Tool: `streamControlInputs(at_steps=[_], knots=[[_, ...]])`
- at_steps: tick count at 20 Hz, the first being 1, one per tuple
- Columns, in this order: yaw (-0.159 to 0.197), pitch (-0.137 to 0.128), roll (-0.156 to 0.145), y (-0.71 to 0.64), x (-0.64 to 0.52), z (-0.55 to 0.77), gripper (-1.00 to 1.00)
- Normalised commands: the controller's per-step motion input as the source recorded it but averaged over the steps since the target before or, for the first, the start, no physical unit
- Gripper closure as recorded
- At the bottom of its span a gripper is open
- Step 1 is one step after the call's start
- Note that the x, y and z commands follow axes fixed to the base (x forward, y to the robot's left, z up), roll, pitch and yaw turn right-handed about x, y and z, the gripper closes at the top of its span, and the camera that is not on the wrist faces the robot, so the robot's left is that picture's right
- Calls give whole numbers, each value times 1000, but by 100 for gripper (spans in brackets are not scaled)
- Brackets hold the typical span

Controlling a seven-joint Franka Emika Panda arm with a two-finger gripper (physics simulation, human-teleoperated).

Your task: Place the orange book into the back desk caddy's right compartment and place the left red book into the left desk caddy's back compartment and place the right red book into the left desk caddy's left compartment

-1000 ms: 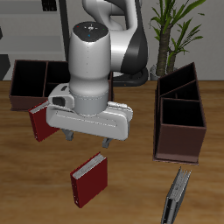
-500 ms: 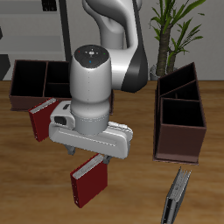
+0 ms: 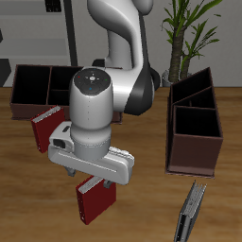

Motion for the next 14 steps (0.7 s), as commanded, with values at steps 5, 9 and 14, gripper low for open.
streamControlInputs(at_steps=[5, 9, 14], knots=[[-59, 46, 13, -122, 45, -454, -100], [-26, 47, 20, -56, 20, -347, 100], [-41, 23, 16, 4, -40, -93, 100]])
